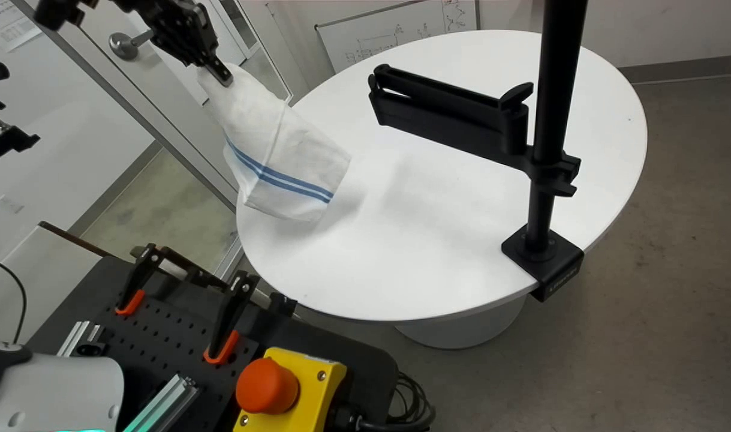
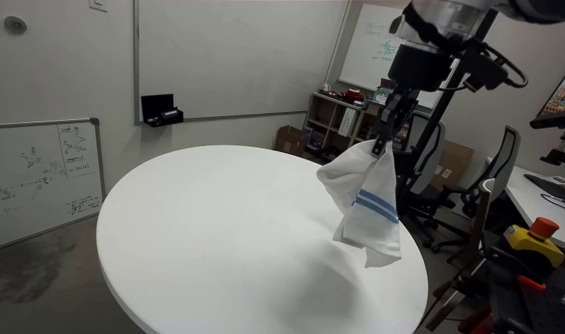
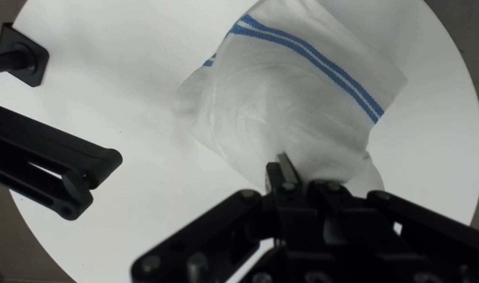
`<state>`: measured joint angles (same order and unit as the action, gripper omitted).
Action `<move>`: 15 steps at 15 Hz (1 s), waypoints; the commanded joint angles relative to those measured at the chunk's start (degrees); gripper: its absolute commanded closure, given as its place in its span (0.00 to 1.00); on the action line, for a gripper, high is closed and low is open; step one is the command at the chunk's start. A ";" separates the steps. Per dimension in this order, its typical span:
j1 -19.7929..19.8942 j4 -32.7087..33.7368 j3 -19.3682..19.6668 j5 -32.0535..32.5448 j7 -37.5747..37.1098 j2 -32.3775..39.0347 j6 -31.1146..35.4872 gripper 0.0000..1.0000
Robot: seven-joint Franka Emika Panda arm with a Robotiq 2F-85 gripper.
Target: Unhang the cloth and put it on the table
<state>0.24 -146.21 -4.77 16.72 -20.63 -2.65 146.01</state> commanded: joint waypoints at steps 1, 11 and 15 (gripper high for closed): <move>-0.15 1.36 0.98 8.36 -6.98 5.78 3.52 0.98; -5.08 6.84 7.33 25.95 -25.33 18.22 4.39 0.68; -6.34 8.25 8.35 24.28 -25.66 20.41 4.69 0.45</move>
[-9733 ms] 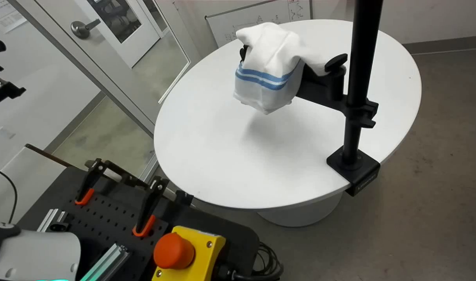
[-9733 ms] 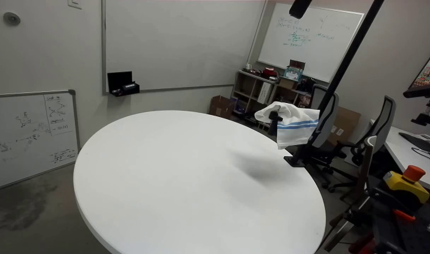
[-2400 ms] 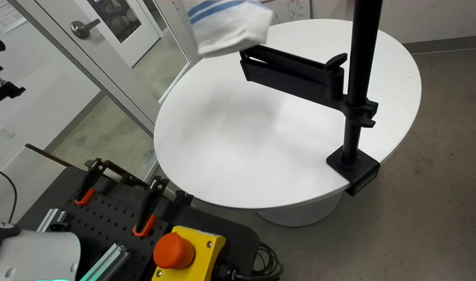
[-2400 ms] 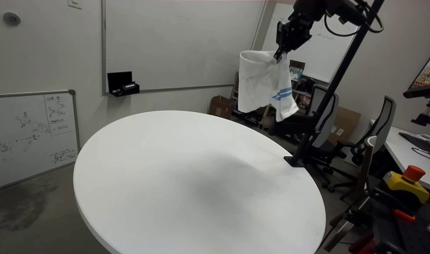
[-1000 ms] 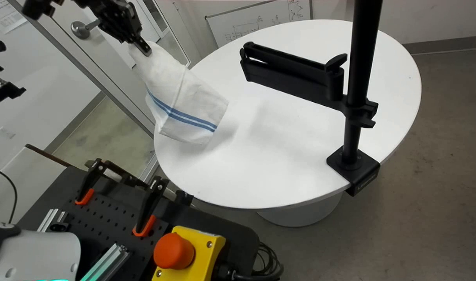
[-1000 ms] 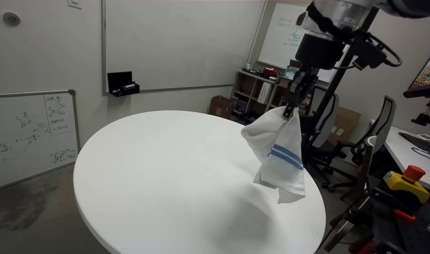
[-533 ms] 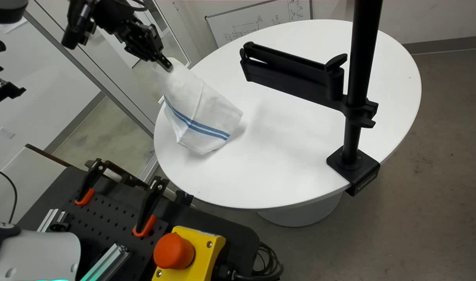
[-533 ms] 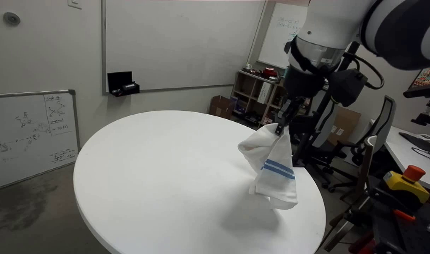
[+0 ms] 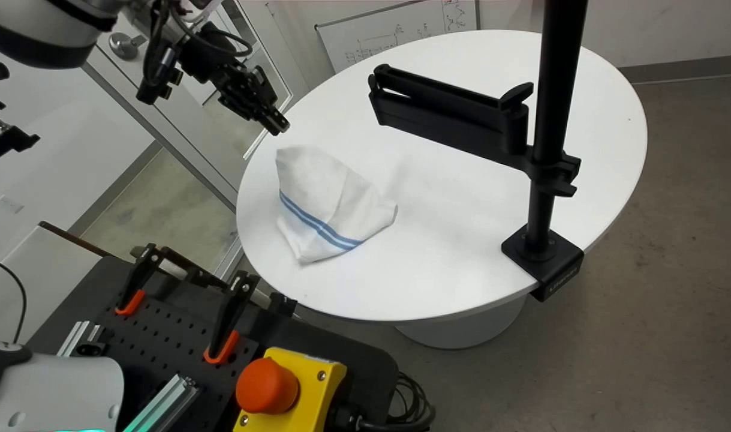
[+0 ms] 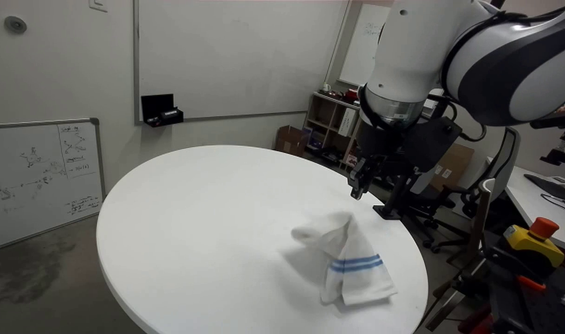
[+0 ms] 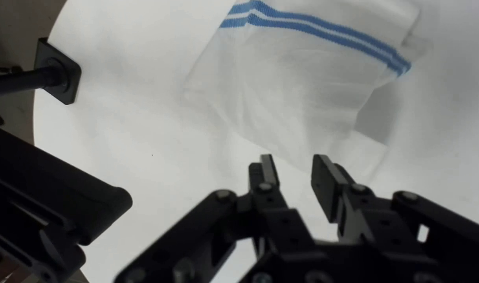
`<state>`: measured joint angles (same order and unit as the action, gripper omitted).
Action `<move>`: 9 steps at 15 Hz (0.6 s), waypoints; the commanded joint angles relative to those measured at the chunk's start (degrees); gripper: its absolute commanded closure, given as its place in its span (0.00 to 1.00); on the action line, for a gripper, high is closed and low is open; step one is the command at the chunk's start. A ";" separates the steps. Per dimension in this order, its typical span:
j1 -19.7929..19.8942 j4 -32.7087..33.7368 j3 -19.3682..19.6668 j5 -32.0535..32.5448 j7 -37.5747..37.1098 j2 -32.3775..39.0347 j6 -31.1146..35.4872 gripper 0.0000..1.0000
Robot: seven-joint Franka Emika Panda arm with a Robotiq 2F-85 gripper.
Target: Unhang the cloth and put it on the table
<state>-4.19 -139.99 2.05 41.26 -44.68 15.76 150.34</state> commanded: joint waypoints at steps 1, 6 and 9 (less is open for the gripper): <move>-2.04 2.30 1.67 -0.69 -1.55 2.12 0.52 0.38; -0.51 1.14 -0.72 -9.55 5.06 -1.57 3.32 0.02; -0.53 0.51 -2.48 -19.40 12.91 -4.03 5.06 0.00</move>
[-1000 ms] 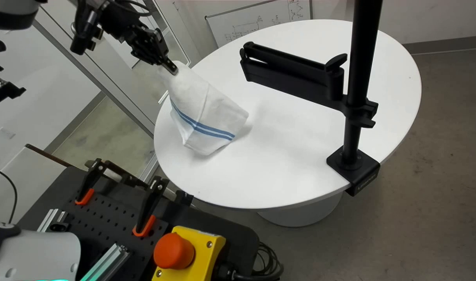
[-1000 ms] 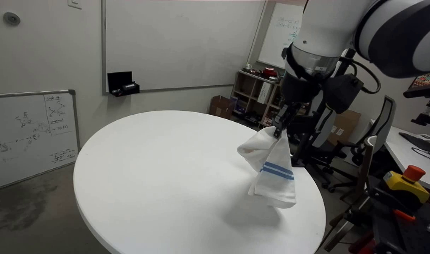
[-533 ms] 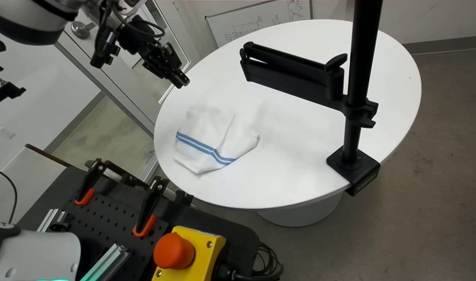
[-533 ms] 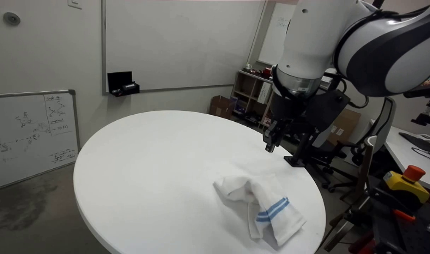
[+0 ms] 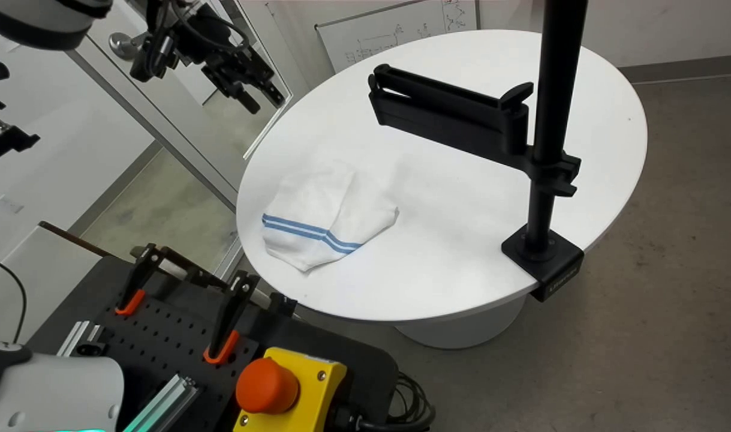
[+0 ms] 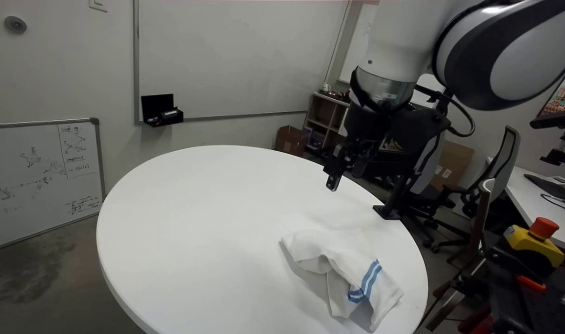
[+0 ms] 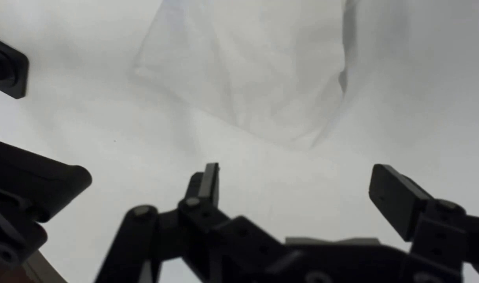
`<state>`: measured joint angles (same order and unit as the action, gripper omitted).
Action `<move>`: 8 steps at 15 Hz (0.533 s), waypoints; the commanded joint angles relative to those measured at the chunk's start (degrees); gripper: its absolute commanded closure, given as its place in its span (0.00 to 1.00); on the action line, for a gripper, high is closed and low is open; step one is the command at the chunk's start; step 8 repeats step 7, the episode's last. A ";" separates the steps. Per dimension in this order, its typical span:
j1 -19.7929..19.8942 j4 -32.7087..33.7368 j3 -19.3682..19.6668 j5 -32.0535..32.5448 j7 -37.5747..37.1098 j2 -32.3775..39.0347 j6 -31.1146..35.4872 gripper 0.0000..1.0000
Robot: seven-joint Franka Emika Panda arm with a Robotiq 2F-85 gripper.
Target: Unhang the cloth and put it on the table
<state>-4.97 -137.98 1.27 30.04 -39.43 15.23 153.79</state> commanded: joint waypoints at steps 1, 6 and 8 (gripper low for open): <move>0.13 -1.50 -2.22 -11.06 10.21 -4.23 1.80 0.00; -1.72 -0.37 -0.40 -10.18 8.89 -3.49 0.61 0.00; -1.71 -0.48 -0.40 -10.19 8.90 -3.50 0.61 0.00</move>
